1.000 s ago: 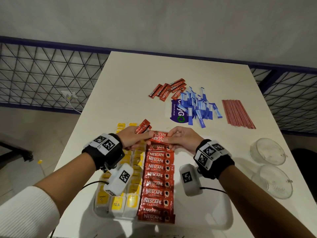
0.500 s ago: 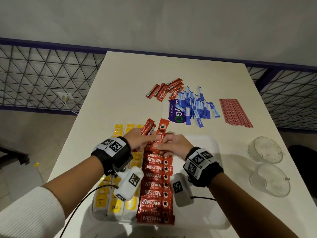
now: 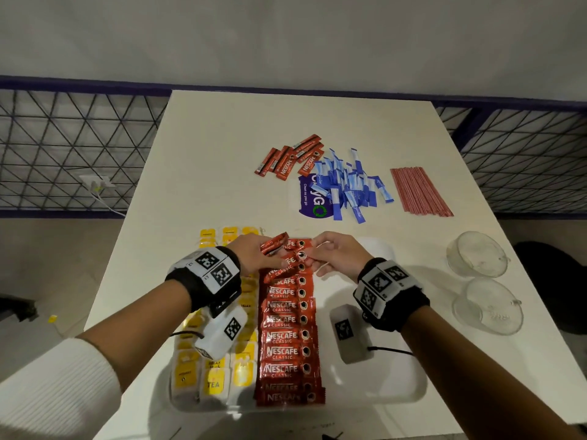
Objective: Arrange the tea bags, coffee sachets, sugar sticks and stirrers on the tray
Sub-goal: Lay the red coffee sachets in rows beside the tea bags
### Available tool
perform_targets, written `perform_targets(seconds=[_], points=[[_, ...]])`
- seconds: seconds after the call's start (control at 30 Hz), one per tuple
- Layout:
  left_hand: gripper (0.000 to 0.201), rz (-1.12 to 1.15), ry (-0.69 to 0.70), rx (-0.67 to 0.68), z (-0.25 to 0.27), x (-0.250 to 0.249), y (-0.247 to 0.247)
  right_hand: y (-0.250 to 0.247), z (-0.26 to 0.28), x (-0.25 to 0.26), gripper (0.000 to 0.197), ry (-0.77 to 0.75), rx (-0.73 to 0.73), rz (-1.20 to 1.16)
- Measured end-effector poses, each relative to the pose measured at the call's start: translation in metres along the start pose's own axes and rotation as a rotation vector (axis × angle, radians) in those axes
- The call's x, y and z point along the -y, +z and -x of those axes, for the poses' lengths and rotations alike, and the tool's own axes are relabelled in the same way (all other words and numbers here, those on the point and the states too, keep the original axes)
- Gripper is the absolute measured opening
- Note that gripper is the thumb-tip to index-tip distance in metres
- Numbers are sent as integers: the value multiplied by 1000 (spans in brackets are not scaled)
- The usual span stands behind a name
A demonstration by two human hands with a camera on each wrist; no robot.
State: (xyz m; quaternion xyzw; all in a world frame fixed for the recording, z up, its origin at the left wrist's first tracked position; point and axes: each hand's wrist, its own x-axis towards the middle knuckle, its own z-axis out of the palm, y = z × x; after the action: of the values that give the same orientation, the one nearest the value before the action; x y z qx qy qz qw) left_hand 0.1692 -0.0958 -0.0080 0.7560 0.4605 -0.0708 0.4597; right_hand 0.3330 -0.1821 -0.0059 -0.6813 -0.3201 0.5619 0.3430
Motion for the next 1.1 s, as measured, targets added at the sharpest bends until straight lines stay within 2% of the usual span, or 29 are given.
perform_targets(seconds=[0.03,0.1,0.2,0.3,0.4,0.5,0.63,0.9,1.1], points=[[9,4,11,-15,1,0,0,-1,0,-3,11,25,-5,-3],[22,-31,24,-42,1,3,0,-1,-1,-10,11,90,-4,-2],[21,-150,21,-51,1,8,1,0,-3,-25,10,154,9,-17],[14,-257,-7,-4,0,11,3,1,-3,-36,10,156,-19,-32],[17,-376,-14,18,0,10,5,4,-2,-40,10,163,-79,55],[15,-428,-14,10,1,8,7,6,-3,-42,20,158,-119,160],[26,-480,-20,13,1,7,9,10,-4,-41,25,179,-126,193],[33,-586,-12,13,1,9,13,13,-6,-40,9,229,-155,220],[44,-595,12,-25,3,10,14,13,-6,-41,17,212,-157,249]])
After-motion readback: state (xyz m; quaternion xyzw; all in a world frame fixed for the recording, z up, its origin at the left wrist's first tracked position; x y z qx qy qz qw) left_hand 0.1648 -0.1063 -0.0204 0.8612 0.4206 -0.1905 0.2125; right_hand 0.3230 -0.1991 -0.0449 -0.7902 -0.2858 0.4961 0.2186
